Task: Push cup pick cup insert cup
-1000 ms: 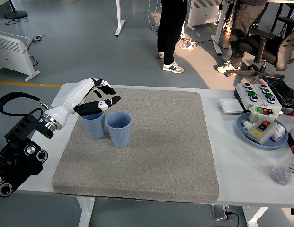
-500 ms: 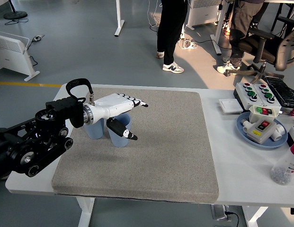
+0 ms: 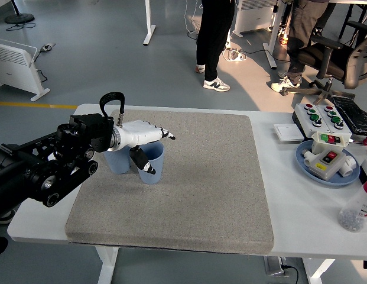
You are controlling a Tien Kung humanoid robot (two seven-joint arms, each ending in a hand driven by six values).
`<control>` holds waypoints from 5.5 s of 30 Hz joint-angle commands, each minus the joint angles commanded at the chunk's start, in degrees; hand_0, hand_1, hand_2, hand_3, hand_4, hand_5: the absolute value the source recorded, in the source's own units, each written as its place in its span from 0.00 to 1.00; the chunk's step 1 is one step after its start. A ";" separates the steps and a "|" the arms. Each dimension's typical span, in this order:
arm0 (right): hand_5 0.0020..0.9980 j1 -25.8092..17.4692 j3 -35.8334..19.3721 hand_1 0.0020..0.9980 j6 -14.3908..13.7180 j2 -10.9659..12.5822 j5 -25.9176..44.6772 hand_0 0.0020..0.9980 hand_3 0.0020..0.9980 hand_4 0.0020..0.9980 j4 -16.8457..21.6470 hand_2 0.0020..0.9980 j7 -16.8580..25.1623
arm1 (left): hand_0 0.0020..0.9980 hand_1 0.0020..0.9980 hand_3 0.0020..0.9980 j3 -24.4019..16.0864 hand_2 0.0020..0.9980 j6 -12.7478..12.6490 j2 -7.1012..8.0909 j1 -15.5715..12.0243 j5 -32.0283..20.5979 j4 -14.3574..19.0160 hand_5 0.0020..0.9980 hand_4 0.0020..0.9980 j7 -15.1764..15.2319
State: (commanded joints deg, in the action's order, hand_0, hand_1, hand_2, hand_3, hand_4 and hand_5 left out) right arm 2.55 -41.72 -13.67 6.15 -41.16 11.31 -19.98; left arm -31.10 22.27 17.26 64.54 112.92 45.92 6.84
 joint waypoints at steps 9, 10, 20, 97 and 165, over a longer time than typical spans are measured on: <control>0.82 0.10 -0.45 0.51 0.05 0.09 -0.82 0.53 0.56 0.12 0.09 0.56 -0.28 | 0.74 0.83 0.92 1.12 0.91 -0.99 -0.18 0.20 0.31 -1.60 0.06 0.72 -0.70; 0.82 0.09 -0.46 0.51 0.05 0.09 -0.85 0.53 0.56 0.12 0.10 0.56 -0.30 | 0.74 0.83 0.92 1.16 0.91 -1.08 -0.19 0.20 0.37 -1.65 0.06 0.72 -0.72; 0.81 0.10 -0.72 0.51 0.05 0.11 -1.18 0.53 0.56 0.13 0.13 0.56 -0.42 | 0.49 0.62 0.68 1.09 0.69 -1.54 0.01 -0.19 0.98 -1.39 0.00 0.63 -0.19; 0.81 -0.30 -1.97 0.51 0.10 -0.14 -2.27 0.53 0.56 0.13 0.18 0.56 -1.03 | 0.49 0.50 0.47 -11.85 0.50 11.00 9.86 4.82 0.00 0.66 0.00 0.49 -2.67; 0.81 -0.57 -1.84 0.51 0.00 -0.13 -1.75 0.53 0.55 0.13 0.29 0.56 -1.00 | 0.71 0.68 0.60 -24.88 0.63 -19.67 9.92 -9.85 -25.64 9.23 0.72 0.69 -9.69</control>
State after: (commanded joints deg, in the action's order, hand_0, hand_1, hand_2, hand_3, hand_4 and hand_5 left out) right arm 1.98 -43.56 -13.67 6.03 -42.91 11.60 -20.98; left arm -55.98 2.60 27.18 54.68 87.28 55.15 -2.85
